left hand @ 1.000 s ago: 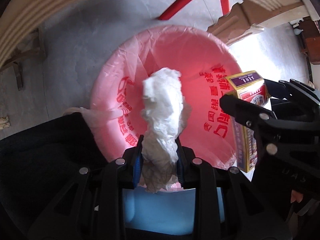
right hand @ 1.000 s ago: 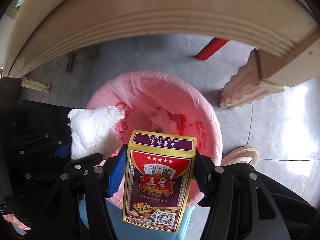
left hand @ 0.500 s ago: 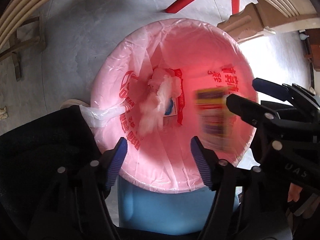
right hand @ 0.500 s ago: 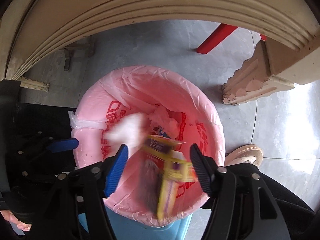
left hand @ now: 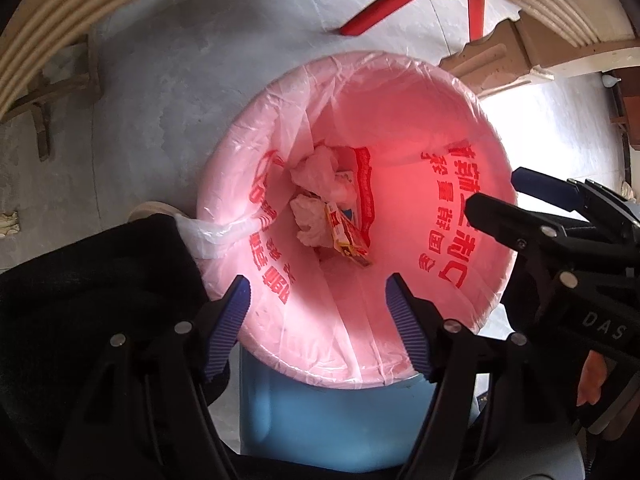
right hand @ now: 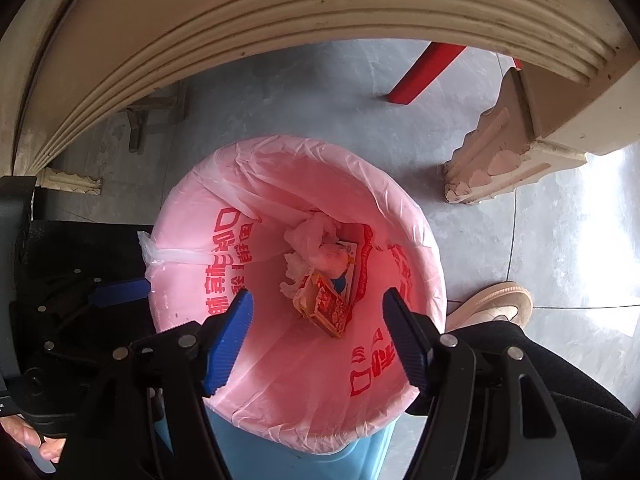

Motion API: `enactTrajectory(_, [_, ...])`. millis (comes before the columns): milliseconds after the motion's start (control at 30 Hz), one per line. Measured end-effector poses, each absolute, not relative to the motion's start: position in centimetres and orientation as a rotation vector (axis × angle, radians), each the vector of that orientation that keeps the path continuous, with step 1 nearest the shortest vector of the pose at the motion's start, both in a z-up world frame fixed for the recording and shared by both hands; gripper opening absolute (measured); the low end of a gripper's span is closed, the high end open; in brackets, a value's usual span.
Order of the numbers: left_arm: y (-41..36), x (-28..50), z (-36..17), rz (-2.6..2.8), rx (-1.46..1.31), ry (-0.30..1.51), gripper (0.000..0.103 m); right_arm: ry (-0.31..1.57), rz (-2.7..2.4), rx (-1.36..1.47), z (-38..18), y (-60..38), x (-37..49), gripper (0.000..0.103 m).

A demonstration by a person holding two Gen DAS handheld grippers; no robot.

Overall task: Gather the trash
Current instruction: 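Move both tools back toward the items on the table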

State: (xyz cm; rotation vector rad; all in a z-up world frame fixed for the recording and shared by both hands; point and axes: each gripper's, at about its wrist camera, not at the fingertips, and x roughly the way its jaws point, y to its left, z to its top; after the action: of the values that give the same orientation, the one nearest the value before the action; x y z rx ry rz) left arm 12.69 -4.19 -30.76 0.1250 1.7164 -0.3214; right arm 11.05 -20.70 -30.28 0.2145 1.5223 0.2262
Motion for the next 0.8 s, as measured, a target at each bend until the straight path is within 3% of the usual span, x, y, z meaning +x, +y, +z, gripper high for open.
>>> enactTrajectory(167, [-3.2, 11.8, -27.1, -0.303, 0.154, 1.629, 0.069, 1.456, 0.261, 0.248, -26.9, -20.9, 10.0, 0.066])
enactTrajectory(267, [-2.1, 11.0, -21.8, -0.32, 0.164, 1.53, 0.069, 1.385, 0.316, 0.296, -23.1, -21.0, 9.3, 0.066])
enactTrajectory(567, [2.1, 13.3, -3.4, -0.315, 0.264, 1.178, 0.07, 1.047, 0.516, 0.441, -5.2, -24.4, 11.0, 0.066])
enactTrajectory(600, [2.4, 13.9, -1.1, -0.317, 0.281, 1.138, 0.073, 1.013, 0.53, 0.436, -3.1, -24.5, 11.6, 0.066])
enactTrajectory(700, [2.9, 14.9, 3.7, -0.355, 0.297, 1.073, 0.077, 0.946, 0.577, 0.431, 1.2, -24.6, 13.0, 0.078])
enactTrajectory(800, [2.6, 15.5, 7.0, -0.373, 0.352, 1.026, 0.077, 0.896, 0.61, 0.425, 4.7, -24.6, 14.5, 0.078])
